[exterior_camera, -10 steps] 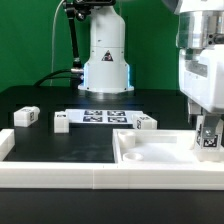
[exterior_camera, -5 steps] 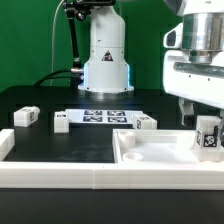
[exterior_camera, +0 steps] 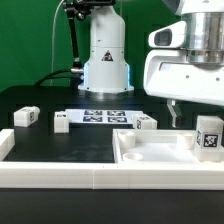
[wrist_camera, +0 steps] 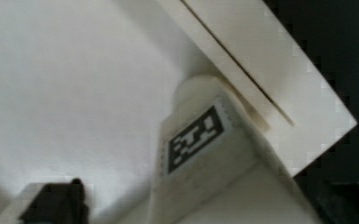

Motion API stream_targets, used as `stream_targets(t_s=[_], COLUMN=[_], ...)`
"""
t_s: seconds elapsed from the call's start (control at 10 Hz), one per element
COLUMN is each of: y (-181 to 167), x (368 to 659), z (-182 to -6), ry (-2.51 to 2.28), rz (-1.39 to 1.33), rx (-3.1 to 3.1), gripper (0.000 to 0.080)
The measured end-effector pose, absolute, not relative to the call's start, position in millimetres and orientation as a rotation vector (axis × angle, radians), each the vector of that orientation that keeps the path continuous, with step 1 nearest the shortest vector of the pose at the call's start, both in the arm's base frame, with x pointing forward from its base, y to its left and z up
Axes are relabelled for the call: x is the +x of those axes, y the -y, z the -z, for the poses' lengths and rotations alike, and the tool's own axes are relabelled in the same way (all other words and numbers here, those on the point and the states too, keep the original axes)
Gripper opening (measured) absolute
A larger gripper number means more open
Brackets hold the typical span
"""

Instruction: Assemble one leg

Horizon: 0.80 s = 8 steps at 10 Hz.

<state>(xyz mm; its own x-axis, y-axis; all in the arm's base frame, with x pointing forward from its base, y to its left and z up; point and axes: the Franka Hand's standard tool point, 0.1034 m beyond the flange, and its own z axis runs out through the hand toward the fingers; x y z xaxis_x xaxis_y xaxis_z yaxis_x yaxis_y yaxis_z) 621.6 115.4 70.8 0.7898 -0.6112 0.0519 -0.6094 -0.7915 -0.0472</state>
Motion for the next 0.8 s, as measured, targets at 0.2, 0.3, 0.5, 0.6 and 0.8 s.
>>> stream_targets(t_s=[0.2,0.3,0.5,0.6,0.8], y=[-122.3,-122.2,-119.5,-118.8,-116.2], x=[624.0,625.0,627.1,627.3,628.3], z=[-73.4,-75.3,-77.2,-77.3,-77.9], ry=[-0.786,-0.650,-0.465,-0.449,-0.237], rz=[0.109,0.117,0.125,0.126,0.138], rx=[-3.011,-3.049,-3.087,-3.090,-3.139], gripper=[0.0648,0.0648,0.0648,0.0648,0.0648])
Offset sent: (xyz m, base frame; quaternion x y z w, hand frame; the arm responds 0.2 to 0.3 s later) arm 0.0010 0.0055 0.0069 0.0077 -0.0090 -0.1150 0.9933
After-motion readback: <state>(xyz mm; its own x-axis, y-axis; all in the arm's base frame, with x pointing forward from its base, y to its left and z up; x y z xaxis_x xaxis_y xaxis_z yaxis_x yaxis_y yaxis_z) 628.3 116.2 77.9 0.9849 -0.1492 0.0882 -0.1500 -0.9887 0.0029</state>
